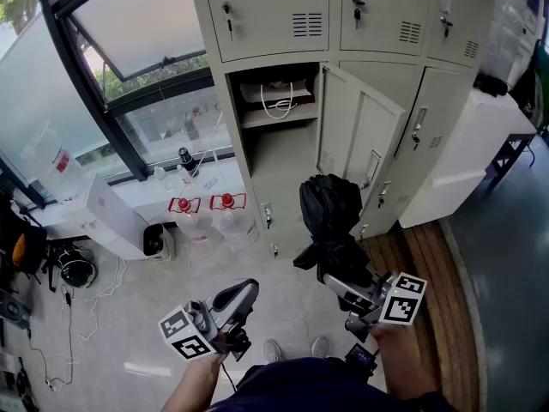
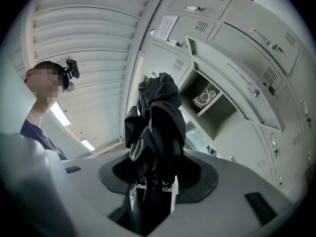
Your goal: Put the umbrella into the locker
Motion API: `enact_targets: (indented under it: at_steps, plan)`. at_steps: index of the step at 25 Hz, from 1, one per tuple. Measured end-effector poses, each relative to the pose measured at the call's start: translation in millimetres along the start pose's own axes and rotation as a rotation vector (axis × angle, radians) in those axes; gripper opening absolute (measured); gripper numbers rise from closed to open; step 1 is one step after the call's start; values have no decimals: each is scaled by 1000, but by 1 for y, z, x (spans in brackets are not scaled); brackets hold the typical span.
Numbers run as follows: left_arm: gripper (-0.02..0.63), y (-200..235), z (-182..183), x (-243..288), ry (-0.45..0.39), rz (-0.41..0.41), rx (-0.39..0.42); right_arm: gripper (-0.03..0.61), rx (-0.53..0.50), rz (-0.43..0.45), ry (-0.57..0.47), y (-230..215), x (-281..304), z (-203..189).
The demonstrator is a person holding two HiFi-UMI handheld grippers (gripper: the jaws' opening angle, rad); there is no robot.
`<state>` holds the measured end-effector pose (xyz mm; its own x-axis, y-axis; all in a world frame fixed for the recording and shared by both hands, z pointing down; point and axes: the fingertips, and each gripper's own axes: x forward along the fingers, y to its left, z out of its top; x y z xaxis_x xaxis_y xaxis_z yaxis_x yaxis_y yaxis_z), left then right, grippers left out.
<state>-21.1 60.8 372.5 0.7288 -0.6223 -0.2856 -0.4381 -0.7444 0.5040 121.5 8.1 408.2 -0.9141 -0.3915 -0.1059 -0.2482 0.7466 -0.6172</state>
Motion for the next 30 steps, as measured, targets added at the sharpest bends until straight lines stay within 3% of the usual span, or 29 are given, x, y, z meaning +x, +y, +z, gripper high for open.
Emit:
enact_targets:
  at_steps: [17, 30]
  plan:
    - [0, 24, 15, -16, 23, -49, -36, 195, 29, -60, -15, -6, 28, -8]
    - [0, 58, 42, -64, 19, -114, -77, 195, 74, -177, -57, -1, 70, -24]
